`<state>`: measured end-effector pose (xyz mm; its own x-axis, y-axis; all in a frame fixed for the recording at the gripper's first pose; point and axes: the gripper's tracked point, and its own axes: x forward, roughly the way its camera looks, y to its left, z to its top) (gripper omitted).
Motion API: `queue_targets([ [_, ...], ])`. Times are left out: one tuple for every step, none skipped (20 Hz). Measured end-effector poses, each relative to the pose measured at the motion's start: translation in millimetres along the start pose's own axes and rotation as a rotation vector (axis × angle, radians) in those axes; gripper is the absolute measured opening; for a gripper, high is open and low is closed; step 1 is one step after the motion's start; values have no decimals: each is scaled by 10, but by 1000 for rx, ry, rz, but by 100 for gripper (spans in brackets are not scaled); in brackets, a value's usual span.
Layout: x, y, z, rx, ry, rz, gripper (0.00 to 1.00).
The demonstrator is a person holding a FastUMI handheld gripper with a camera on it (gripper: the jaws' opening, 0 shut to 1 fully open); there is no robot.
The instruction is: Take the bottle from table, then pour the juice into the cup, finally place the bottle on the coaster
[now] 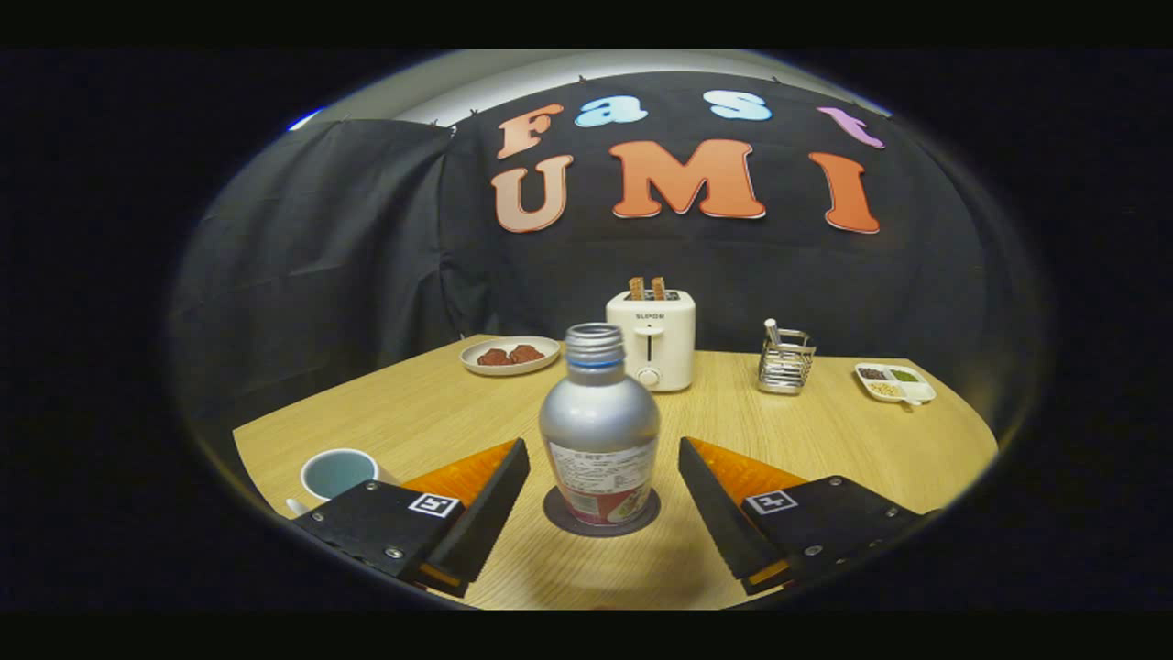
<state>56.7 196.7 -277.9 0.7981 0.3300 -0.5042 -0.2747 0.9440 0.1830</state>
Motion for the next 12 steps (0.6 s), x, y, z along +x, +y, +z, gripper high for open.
queue_targets([
  [-69, -20, 62, 1, -17, -3, 98],
  [-151, -48, 122, 3, -35, -8, 97],
  [-227, -69, 185, 7, -52, -14, 97],
  [-320, -88, 258, 11, -75, -16, 97],
  [-396, -111, 332, 14, -99, -19, 97],
  [-486, -133, 393, 16, -122, -21, 97],
  [-576, -157, 463, 19, -142, -24, 97],
  [-676, -174, 514, 24, -159, -23, 97],
  [-761, -191, 582, 28, -181, -24, 97],
  [-842, -219, 633, 33, -196, -29, 97],
  [-932, -244, 669, 39, -208, -30, 97],
  [-1030, -262, 717, 43, -221, -33, 97],
])
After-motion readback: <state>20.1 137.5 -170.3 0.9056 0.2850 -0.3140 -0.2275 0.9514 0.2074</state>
